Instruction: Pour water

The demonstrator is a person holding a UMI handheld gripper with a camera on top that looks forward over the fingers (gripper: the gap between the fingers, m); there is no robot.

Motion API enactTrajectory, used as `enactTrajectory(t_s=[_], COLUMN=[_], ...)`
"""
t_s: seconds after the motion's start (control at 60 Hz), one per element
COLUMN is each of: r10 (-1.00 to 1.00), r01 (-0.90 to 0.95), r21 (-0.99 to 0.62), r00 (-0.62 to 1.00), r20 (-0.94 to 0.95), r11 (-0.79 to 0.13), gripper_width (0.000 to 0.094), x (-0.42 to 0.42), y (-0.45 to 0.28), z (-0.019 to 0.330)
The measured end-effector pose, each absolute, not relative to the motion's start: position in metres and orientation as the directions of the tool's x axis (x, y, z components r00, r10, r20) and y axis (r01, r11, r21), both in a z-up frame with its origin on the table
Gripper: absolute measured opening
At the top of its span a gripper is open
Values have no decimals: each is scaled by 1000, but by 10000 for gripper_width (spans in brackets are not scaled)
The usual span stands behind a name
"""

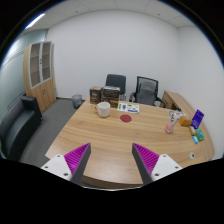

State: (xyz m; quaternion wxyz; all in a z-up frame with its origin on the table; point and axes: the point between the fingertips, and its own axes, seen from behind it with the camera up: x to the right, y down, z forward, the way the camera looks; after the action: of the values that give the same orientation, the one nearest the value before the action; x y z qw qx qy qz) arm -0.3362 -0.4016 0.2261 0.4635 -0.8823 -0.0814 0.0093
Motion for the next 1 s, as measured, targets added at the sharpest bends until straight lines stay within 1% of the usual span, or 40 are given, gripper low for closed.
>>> enactTrajectory(t_s=[0.083, 0.167, 0.3, 0.417, 0.617, 0.683, 0.783, 0.9, 1.0], r10=[126, 98, 33, -25, -81, -93, -99, -98, -92], r01=[118, 106, 71, 48, 21, 10, -11, -33, -36], r21=[-814, -806, -783, -783, -827, -850, -876, -889, -901], r00=[990, 993, 997, 996, 994, 993, 994, 995, 996], r20=[56, 60, 65, 81, 80, 69, 42, 14, 5], r11=[-569, -582, -618, -620, -561, -527, -482, -457, -432], gripper_width=[858, 857, 857, 857, 856, 856, 855, 854, 834], x=[-322, -285, -216, -148, -43, -14, 18, 45, 60], y=[-402, -396, -387, -363, -279, -244, -190, -134, -94], z=[220, 205, 174, 151, 124, 119, 110, 94, 83])
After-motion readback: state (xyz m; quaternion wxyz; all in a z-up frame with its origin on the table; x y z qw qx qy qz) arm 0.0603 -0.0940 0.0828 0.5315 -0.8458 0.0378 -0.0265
